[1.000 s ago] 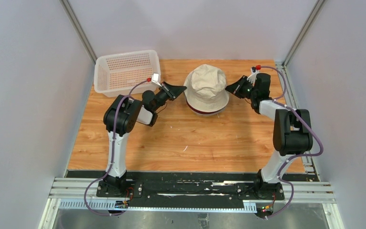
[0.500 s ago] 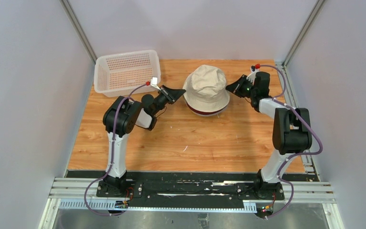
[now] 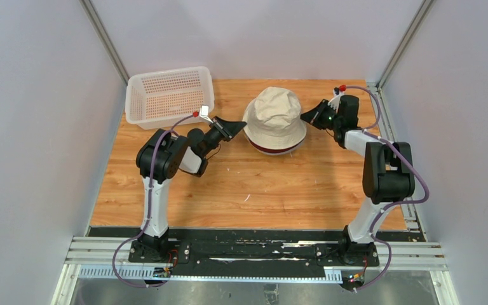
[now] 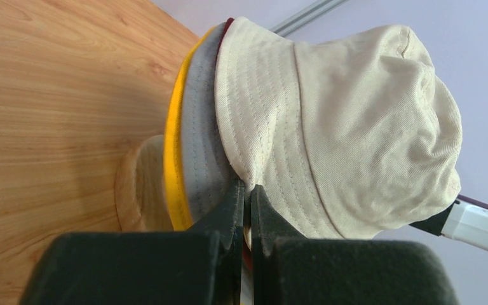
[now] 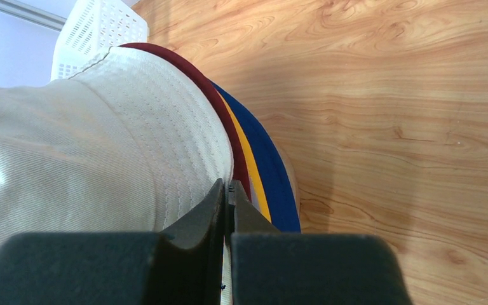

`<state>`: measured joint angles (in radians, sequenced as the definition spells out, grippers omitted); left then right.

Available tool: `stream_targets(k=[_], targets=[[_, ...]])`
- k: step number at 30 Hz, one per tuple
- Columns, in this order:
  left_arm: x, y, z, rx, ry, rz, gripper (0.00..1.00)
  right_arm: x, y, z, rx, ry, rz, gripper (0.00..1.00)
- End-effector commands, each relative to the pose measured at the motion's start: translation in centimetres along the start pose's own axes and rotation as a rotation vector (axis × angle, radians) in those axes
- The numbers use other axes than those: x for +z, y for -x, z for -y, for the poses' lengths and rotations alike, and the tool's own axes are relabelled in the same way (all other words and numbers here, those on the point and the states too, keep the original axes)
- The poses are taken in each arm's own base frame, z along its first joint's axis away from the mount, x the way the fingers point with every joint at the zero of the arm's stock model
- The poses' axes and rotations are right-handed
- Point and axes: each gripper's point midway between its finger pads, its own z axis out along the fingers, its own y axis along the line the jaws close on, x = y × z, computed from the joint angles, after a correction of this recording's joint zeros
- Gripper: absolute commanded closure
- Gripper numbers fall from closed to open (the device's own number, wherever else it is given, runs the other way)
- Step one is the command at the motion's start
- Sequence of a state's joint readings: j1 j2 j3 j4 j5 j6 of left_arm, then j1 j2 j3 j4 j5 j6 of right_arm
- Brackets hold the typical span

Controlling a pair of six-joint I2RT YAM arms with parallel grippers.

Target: Stack the hats

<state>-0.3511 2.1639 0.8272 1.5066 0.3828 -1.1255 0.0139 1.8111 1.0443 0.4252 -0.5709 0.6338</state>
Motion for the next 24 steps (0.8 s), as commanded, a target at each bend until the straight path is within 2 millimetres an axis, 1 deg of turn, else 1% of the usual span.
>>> stream_targets(k=[1, 4, 7, 9, 10, 12, 13, 14, 15, 16, 17, 19, 20, 22, 24], targets=[[-3.4, -3.5, -7.5, -0.028, 0.253, -0.085, 1.0, 0.1, -5.9, 6.6, 0.041, -0.245, -0.142, 1.0], [-3.3, -3.4, -7.4, -0.026, 0.251, -0.082, 1.0, 0.1, -5.8, 6.4, 0.036, -0.243, -0.141, 1.0], [-3.0, -2.8, -7.0, -0.002, 0.256, -0.08, 1.0, -0.4, -4.9, 6.0, 0.015, -0.254, -0.129, 1.0], [-3.0, -2.4, -6.9, 0.025, 0.278, -0.084, 0.96, -0.9, -4.3, 5.8, -0.005, -0.275, -0.123, 0.99], [-3.1, -2.3, -6.9, 0.041, 0.293, -0.088, 0.94, -1.2, -3.9, 5.8, -0.014, -0.287, -0.118, 0.93], [-3.5, -2.0, -6.8, 0.068, 0.327, -0.099, 0.89, -2.0, -2.9, 5.8, -0.026, -0.315, -0.094, 0.72], [-3.5, -1.7, -6.3, 0.083, 0.328, -0.097, 0.87, -2.4, -2.4, 5.9, -0.03, -0.327, -0.077, 0.63], [-3.7, -1.6, -6.0, 0.089, 0.33, -0.099, 0.84, -2.9, -1.8, 5.9, -0.031, -0.34, -0.06, 0.57], [-3.9, -1.6, -5.6, 0.095, 0.33, -0.102, 0.82, -3.4, -1.1, 5.9, -0.036, -0.354, -0.044, 0.53], [-4.1, -1.6, -5.3, 0.1, 0.331, -0.103, 0.8, -4.0, -0.5, 5.9, -0.043, -0.366, -0.028, 0.5], [-4.4, -1.6, -5.1, 0.107, 0.336, -0.106, 0.77, -4.5, 0.2, 5.9, -0.049, -0.376, -0.011, 0.49], [-4.9, -1.3, -4.7, 0.125, 0.349, -0.103, 0.73, -5.7, 1.5, 5.2, -0.069, -0.38, 0.02, 0.48], [-5.2, -1.2, -4.5, 0.135, 0.359, -0.1, 0.71, -6.5, 2.3, 4.3, -0.087, -0.376, 0.044, 0.48], [-5.9, -0.7, -4.1, 0.16, 0.38, -0.093, 0.7, -7.8, 3.5, 2.7, -0.118, -0.362, 0.08, 0.48], [-6.7, -0.1, -3.1, 0.191, 0.398, -0.069, 0.69, -9.3, 4.4, 0.7, -0.146, -0.329, 0.117, 0.47]])
